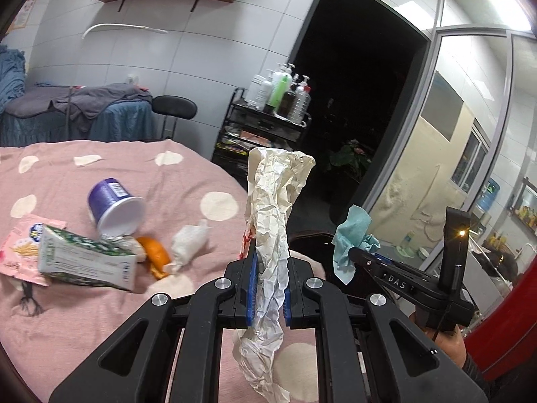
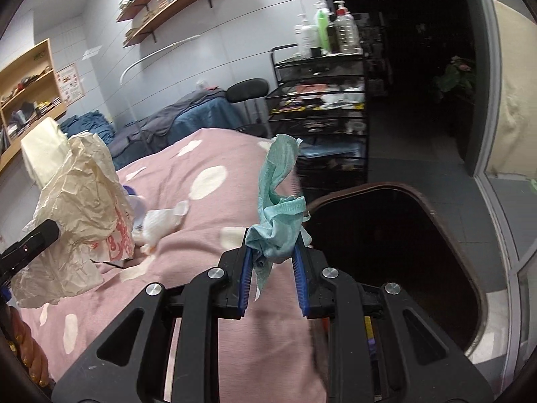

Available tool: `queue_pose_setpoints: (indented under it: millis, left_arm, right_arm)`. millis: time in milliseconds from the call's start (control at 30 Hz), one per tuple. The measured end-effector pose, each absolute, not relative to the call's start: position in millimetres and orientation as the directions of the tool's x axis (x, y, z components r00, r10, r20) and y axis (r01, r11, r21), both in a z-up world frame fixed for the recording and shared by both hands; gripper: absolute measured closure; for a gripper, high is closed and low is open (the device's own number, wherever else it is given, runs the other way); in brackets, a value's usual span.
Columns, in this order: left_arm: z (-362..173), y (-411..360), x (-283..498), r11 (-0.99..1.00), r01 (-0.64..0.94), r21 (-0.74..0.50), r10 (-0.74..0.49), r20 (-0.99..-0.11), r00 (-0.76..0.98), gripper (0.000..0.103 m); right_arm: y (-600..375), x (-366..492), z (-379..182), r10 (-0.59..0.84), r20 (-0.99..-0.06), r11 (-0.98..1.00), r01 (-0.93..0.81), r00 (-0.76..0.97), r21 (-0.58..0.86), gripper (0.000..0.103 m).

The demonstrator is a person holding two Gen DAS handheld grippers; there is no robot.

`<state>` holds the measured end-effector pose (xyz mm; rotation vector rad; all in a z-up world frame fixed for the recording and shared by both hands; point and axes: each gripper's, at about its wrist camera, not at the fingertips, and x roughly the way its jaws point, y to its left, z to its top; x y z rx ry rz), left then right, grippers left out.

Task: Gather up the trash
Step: 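Carry the teal tissue into the black bin and open the right gripper while the left carries the foil, then lower the foil wrapper into the black bin and open the left gripper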

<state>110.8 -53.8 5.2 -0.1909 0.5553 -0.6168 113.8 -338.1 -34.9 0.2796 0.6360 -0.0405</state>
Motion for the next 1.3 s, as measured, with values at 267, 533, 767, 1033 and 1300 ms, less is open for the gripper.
queue_pose_setpoints:
  millis: [267, 533, 767, 1033, 1300]
  left_arm:
    - [7.6, -101.6, 113.3, 0.764, 0.573, -0.296, -0.64, -0.454, 0.619, 0.091]
    - [0.5, -135.8, 120.4, 0.733, 0.62, -0.28, -0.664, -0.492, 0.563, 0.091]
    - [-4.8, -160.2, 120.2, 0.712, 0.652, -0.261, -0.674, -0.514, 0.53, 0.091]
    - [-8.8, -171.7, 124.9, 0.689, 0.661, -0.297, -0.696, -0.525, 0.49, 0.091]
    - [-13.0, -190.7, 130.3, 0.661, 0.676, -0.325, -0.717, -0.54, 0.441, 0.091]
  right_arm:
    - [-383.4, 104.6, -59.0, -0.057, -0.634, 0.94, 0.256, 0.771, 0.226, 0.08]
    - [-413.6, 104.5, -90.5, -0.104, -0.702, 0.915, 0.345, 0.704, 0.211, 0.08]
    - [-426.9, 104.7, -117.5, -0.089, -0.747, 0.89, 0.389, 0.658, 0.237, 0.077]
    - [-436.6, 100.7, -126.1, -0.105, -0.745, 0.859, 0.437, 0.659, 0.265, 0.028]
    - [-445.3, 78.7, -115.1, -0.183, -0.699, 0.816, 0.504, 0.691, 0.284, 0.017]
